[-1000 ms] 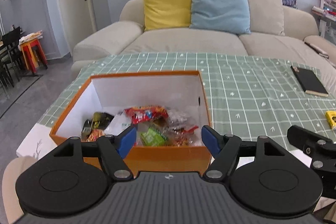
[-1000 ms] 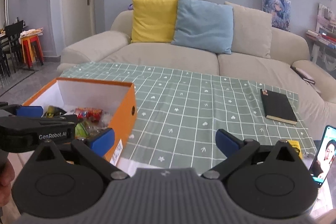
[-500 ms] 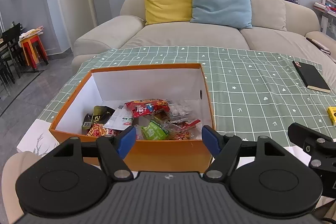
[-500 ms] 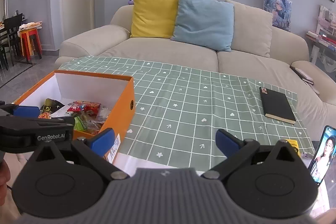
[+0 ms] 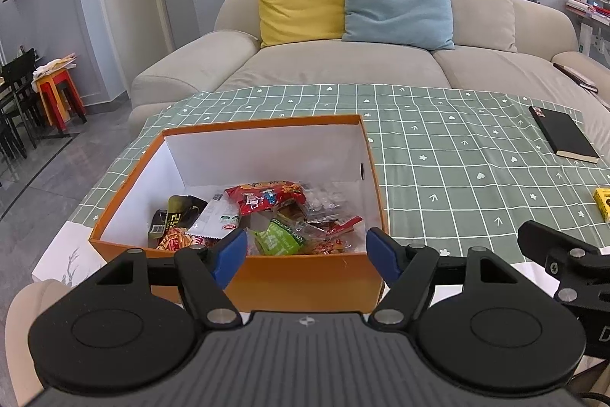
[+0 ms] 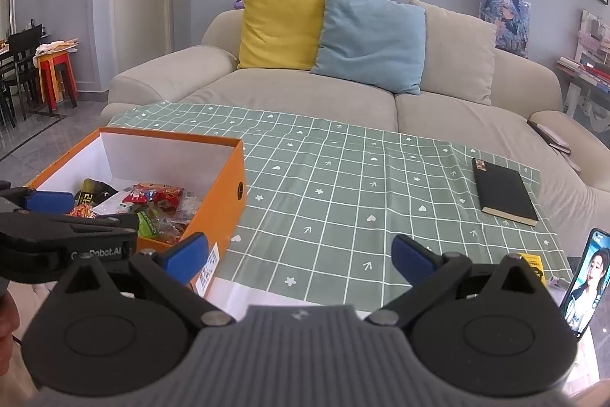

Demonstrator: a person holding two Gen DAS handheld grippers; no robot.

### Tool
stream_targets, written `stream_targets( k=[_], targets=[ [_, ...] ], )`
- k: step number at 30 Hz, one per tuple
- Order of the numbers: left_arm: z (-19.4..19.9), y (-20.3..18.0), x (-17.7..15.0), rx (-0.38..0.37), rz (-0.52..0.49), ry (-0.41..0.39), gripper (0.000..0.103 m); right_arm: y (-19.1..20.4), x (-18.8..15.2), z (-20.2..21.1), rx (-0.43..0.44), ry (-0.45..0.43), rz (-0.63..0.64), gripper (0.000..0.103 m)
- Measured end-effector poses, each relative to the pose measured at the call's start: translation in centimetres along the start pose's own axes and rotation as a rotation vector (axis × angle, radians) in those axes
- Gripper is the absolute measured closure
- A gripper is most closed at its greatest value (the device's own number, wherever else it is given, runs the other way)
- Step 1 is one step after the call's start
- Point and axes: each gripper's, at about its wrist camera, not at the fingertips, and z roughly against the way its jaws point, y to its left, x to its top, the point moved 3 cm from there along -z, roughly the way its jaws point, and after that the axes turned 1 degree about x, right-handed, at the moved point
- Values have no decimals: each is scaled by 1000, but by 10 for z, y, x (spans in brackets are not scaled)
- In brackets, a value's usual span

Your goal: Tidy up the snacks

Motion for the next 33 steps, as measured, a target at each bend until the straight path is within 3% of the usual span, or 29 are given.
stream_targets(
  k=[33],
  targets=[
    [-2,2,0,2,-11,3,19,0,-1,-3,6,9,5,4]
  ],
)
